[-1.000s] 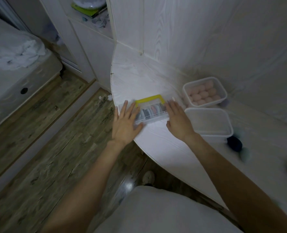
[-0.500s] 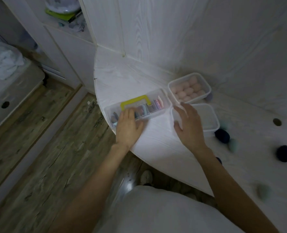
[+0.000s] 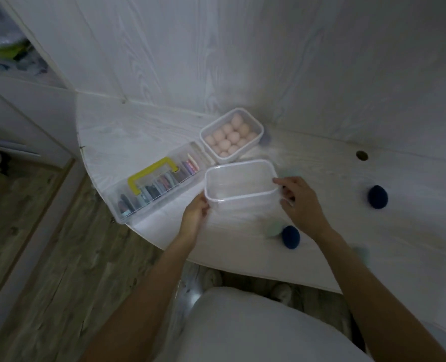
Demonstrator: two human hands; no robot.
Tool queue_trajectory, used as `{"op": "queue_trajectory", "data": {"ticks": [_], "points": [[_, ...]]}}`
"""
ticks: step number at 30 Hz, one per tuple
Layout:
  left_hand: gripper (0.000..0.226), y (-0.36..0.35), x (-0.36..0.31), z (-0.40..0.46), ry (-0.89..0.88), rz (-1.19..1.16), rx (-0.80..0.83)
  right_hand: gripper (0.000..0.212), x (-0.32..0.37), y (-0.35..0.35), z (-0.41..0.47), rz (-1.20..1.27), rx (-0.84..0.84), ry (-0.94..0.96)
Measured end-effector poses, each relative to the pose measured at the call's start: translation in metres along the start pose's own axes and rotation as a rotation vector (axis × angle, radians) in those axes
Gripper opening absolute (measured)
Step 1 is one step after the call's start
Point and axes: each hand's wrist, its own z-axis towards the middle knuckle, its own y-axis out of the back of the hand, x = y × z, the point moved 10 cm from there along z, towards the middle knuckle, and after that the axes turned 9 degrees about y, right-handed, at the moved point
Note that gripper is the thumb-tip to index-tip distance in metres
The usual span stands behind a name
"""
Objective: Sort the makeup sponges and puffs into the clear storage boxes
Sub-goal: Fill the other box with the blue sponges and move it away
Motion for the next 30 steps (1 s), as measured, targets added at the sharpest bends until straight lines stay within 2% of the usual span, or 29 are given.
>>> {"op": "queue_trajectory", "data": {"ticks": [2,5,7,9,11,13,20,22,26,30], "points": [[0.032,0.011,0.012,0.001,-0.030,0.067,-0.051,0.032,0.008,0.003,0.003,0.002,-0.018,0.072],[0.045,0.018,0.016,-0.001,-0.049,0.117,-0.093,0.020,0.019,0.015,0.019,0.071,-0.095,0.114],[0.049,0.020,0.014,0.001,-0.077,0.184,-0.109,0.017,0.016,0.026,0.040,0.122,-0.164,0.068],[0.040,0.023,0.013,0.004,-0.072,0.218,-0.126,0.019,0.004,0.032,0.064,0.153,-0.193,-0.051],[0.027,0.028,0.014,0.002,-0.069,0.208,-0.153,0.024,-0.004,0.030,0.091,0.164,-0.173,-0.122],[0.026,0.033,0.017,-0.001,-0.057,0.171,-0.166,0.026,-0.006,0.020,0.117,0.161,-0.129,-0.144],[0.037,0.044,0.031,-0.001,-0.029,0.090,-0.244,0.025,-0.009,-0.020,0.169,0.066,-0.070,-0.179],[0.040,0.034,0.031,0.000,-0.025,0.091,-0.217,0.016,-0.012,-0.019,0.171,0.111,-0.088,-0.149],[0.060,0.013,0.032,0.003,-0.035,0.128,-0.188,0.026,-0.014,-0.006,0.154,0.222,-0.059,-0.023],[0.084,0.000,0.028,0.004,-0.095,0.150,-0.245,0.025,-0.062,0.018,0.123,0.115,-0.050,-0.034]]}}
